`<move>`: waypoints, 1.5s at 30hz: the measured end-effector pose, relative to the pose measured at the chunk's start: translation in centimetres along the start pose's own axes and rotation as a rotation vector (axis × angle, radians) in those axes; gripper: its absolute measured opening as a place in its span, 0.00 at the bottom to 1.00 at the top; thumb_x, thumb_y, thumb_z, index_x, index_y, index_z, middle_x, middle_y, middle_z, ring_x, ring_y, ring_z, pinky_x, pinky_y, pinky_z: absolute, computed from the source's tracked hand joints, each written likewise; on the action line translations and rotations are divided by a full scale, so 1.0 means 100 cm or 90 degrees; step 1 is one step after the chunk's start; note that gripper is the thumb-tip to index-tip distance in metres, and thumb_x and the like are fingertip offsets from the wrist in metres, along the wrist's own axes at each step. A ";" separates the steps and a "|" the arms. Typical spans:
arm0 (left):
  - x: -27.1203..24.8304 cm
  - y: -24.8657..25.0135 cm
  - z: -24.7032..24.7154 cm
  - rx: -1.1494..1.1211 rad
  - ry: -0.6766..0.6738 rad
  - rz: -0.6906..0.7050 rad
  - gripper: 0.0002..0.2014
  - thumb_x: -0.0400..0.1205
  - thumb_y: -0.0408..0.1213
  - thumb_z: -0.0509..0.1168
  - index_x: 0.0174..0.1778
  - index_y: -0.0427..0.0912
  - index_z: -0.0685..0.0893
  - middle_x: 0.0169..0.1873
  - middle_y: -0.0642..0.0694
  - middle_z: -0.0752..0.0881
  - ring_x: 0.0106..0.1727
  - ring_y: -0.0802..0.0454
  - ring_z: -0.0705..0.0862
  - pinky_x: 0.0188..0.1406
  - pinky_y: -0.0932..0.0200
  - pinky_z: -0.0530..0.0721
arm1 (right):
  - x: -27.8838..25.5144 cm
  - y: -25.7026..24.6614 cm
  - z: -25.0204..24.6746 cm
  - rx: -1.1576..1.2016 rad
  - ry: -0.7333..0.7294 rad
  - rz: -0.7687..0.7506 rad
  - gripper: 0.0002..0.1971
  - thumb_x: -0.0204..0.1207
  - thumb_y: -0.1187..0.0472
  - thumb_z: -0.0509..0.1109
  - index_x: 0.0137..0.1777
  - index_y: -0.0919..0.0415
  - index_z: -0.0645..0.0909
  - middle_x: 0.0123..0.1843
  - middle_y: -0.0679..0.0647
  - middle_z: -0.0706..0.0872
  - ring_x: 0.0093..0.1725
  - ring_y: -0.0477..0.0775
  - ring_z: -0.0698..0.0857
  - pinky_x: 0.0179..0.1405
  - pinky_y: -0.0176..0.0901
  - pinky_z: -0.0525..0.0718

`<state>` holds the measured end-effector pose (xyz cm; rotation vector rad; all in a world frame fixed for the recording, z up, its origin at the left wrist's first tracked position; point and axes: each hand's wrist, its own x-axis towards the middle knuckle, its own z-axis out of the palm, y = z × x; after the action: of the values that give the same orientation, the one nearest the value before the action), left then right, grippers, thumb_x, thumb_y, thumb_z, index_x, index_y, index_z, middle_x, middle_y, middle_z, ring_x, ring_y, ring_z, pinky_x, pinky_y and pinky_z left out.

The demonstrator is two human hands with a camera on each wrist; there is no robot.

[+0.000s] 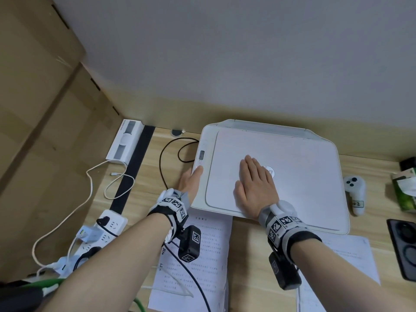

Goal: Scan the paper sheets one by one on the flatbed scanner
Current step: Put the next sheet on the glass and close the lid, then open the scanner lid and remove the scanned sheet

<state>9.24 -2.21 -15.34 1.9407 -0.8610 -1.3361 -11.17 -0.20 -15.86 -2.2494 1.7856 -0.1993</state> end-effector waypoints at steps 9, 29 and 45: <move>-0.001 0.019 -0.001 0.001 -0.041 -0.092 0.22 0.89 0.44 0.57 0.76 0.37 0.74 0.72 0.34 0.78 0.73 0.36 0.76 0.68 0.50 0.73 | -0.001 0.001 -0.007 0.012 -0.049 -0.004 0.33 0.86 0.48 0.47 0.89 0.59 0.47 0.90 0.55 0.46 0.88 0.54 0.46 0.86 0.51 0.44; -0.055 0.024 0.039 0.888 -0.364 0.541 0.35 0.81 0.53 0.63 0.83 0.52 0.60 0.86 0.41 0.47 0.87 0.42 0.45 0.80 0.34 0.55 | -0.110 0.077 -0.067 -0.100 -0.136 0.131 0.27 0.78 0.57 0.64 0.77 0.57 0.65 0.84 0.54 0.63 0.77 0.62 0.70 0.69 0.52 0.75; -0.070 0.168 -0.010 0.699 -0.040 0.787 0.26 0.77 0.71 0.61 0.39 0.50 0.87 0.39 0.56 0.88 0.44 0.54 0.85 0.40 0.58 0.79 | -0.053 0.043 -0.199 -0.185 0.152 0.105 0.20 0.82 0.36 0.62 0.48 0.54 0.73 0.49 0.52 0.84 0.52 0.59 0.83 0.39 0.48 0.71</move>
<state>5.49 -6.47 2.01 1.3325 -2.5735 -0.0958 -21.76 1.71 2.19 -2.3342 2.2443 -0.1935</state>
